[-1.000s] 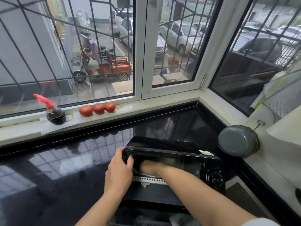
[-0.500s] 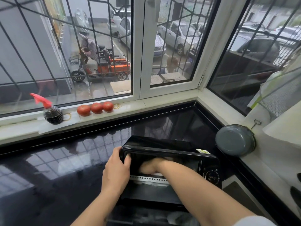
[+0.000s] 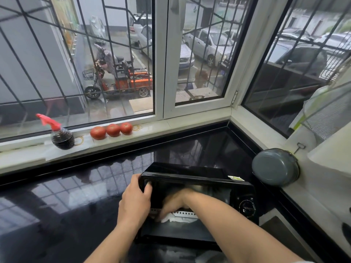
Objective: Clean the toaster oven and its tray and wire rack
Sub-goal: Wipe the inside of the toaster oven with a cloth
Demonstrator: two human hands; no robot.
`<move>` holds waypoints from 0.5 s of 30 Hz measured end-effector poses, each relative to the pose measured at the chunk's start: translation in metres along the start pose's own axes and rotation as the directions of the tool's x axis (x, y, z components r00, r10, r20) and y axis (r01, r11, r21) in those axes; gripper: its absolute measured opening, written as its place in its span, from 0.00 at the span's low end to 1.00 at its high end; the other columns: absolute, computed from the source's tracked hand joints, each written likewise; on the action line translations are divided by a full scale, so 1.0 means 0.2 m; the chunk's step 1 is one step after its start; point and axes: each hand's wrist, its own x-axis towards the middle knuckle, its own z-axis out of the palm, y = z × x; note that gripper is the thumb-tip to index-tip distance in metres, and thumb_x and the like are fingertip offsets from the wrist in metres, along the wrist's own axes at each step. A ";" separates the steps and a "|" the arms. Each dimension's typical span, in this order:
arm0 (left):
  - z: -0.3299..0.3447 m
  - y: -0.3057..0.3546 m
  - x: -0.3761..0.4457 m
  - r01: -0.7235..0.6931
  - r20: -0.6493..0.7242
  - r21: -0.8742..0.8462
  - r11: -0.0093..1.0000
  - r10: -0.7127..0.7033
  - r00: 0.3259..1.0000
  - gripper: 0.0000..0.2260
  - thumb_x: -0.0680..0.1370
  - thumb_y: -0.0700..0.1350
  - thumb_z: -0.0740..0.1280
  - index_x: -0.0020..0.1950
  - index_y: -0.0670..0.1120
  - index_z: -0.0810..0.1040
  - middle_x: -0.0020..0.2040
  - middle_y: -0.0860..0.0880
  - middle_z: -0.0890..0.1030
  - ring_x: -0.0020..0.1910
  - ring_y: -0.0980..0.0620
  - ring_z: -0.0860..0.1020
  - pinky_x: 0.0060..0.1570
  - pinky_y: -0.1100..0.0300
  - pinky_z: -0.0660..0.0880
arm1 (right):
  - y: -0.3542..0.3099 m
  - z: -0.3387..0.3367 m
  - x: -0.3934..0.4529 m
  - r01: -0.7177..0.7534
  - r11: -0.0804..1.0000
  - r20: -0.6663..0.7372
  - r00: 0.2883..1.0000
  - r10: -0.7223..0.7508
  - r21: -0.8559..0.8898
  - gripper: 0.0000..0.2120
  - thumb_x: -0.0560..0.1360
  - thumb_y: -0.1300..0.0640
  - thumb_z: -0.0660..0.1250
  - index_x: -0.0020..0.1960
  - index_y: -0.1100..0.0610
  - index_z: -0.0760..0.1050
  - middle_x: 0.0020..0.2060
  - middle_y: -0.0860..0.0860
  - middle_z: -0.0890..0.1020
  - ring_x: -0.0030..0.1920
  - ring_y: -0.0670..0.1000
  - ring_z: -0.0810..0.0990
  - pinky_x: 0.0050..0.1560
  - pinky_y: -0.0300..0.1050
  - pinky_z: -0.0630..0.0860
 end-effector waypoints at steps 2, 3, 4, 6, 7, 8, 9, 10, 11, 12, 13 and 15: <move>0.00 0.00 -0.01 -0.001 0.002 0.001 1.000 0.001 1.000 0.06 0.82 0.57 0.60 0.58 0.66 0.65 0.47 0.57 0.77 0.45 0.49 0.75 0.46 0.50 0.68 | 0.04 -0.01 -0.02 -0.022 0.988 0.049 0.998 0.030 -0.153 0.44 0.69 0.31 0.70 0.76 0.56 0.67 0.74 0.53 0.70 0.73 0.57 0.69 0.72 0.52 0.67; 0.00 0.00 -0.01 -0.003 0.003 0.002 1.000 0.003 1.000 0.06 0.83 0.57 0.60 0.58 0.66 0.65 0.47 0.57 0.77 0.45 0.49 0.74 0.46 0.50 0.68 | 0.06 -0.01 -0.03 -0.042 0.983 0.048 0.998 0.051 -0.180 0.46 0.69 0.30 0.69 0.77 0.55 0.64 0.76 0.52 0.67 0.75 0.57 0.66 0.73 0.53 0.65; 0.00 0.00 -0.01 -0.007 0.003 0.001 1.000 0.007 1.000 0.06 0.83 0.57 0.60 0.59 0.65 0.66 0.47 0.57 0.77 0.45 0.49 0.74 0.46 0.50 0.68 | 0.09 -0.01 -0.05 -0.059 0.980 0.033 0.997 0.067 -0.189 0.46 0.69 0.30 0.70 0.78 0.54 0.62 0.78 0.51 0.64 0.76 0.56 0.64 0.73 0.53 0.65; 0.00 0.00 -0.02 -0.010 0.004 -0.001 1.000 0.010 1.000 0.06 0.83 0.57 0.60 0.59 0.65 0.66 0.47 0.56 0.77 0.44 0.49 0.75 0.45 0.50 0.69 | 0.16 -0.02 -0.09 -0.081 0.975 0.016 0.996 0.086 -0.209 0.45 0.70 0.32 0.70 0.79 0.52 0.61 0.77 0.49 0.64 0.75 0.56 0.66 0.71 0.53 0.67; -0.01 -0.01 -0.02 -0.009 0.006 -0.001 1.000 0.009 1.000 0.06 0.83 0.57 0.60 0.58 0.66 0.66 0.47 0.55 0.78 0.44 0.49 0.75 0.45 0.50 0.69 | 0.20 -0.02 -0.11 -0.090 0.968 0.012 0.995 0.095 -0.233 0.43 0.71 0.34 0.71 0.78 0.53 0.62 0.76 0.49 0.65 0.73 0.56 0.68 0.70 0.53 0.68; -0.01 -0.01 -0.02 -0.008 0.008 -0.001 1.000 0.008 1.000 0.06 0.83 0.57 0.60 0.58 0.66 0.66 0.48 0.54 0.79 0.45 0.47 0.76 0.45 0.49 0.70 | 0.23 -0.02 -0.12 -0.098 0.961 0.011 0.994 0.105 -0.260 0.42 0.71 0.35 0.71 0.77 0.54 0.64 0.75 0.51 0.67 0.71 0.57 0.70 0.69 0.54 0.70; -0.01 -0.01 -0.02 -0.008 0.010 -0.003 1.000 0.008 1.000 0.06 0.83 0.57 0.60 0.59 0.66 0.66 0.48 0.54 0.79 0.45 0.46 0.77 0.46 0.49 0.70 | 0.26 -0.02 -0.14 -0.108 0.955 0.016 0.993 0.116 -0.276 0.41 0.72 0.36 0.71 0.76 0.55 0.65 0.74 0.51 0.68 0.70 0.57 0.71 0.69 0.55 0.71; -0.01 -0.01 -0.02 -0.011 0.013 -0.004 1.000 0.011 1.000 0.07 0.83 0.57 0.59 0.59 0.65 0.66 0.48 0.53 0.79 0.46 0.46 0.77 0.46 0.49 0.71 | 0.28 -0.02 -0.16 -0.116 0.951 0.021 0.992 0.128 -0.288 0.40 0.72 0.37 0.71 0.76 0.57 0.66 0.74 0.52 0.69 0.70 0.58 0.71 0.69 0.55 0.71; -0.01 -0.01 -0.02 -0.013 0.018 -0.004 1.000 0.013 1.000 0.07 0.83 0.57 0.59 0.60 0.64 0.66 0.48 0.53 0.79 0.46 0.45 0.77 0.46 0.48 0.71 | 0.31 -0.03 -0.18 -0.128 0.942 0.024 0.990 0.143 -0.309 0.39 0.73 0.38 0.72 0.75 0.58 0.66 0.73 0.53 0.70 0.69 0.59 0.72 0.68 0.55 0.72; -0.01 0.00 -0.01 -0.011 0.023 -0.003 1.000 0.011 1.000 0.08 0.83 0.56 0.59 0.61 0.63 0.67 0.49 0.52 0.79 0.46 0.45 0.77 0.46 0.48 0.72 | 0.33 -0.03 -0.20 -0.144 0.929 0.026 0.986 0.162 -0.341 0.38 0.73 0.41 0.73 0.75 0.59 0.67 0.72 0.55 0.71 0.68 0.59 0.73 0.67 0.54 0.73; -0.01 0.01 -0.01 -0.005 0.027 0.003 1.000 0.005 1.000 0.09 0.83 0.56 0.60 0.63 0.61 0.67 0.49 0.52 0.79 0.46 0.45 0.77 0.46 0.48 0.72 | 0.34 -0.04 -0.22 -0.165 0.909 0.037 0.980 0.194 -0.384 0.36 0.74 0.44 0.73 0.74 0.60 0.68 0.71 0.56 0.72 0.67 0.60 0.74 0.65 0.53 0.74; -0.01 0.02 -0.01 0.005 0.037 0.017 1.000 -0.006 0.999 0.11 0.83 0.55 0.60 0.65 0.58 0.68 0.50 0.51 0.79 0.48 0.44 0.76 0.47 0.48 0.72 | 0.36 -0.02 -0.24 -0.184 0.854 0.052 0.970 0.238 -0.487 0.31 0.75 0.49 0.73 0.71 0.63 0.71 0.68 0.57 0.75 0.64 0.60 0.77 0.62 0.52 0.77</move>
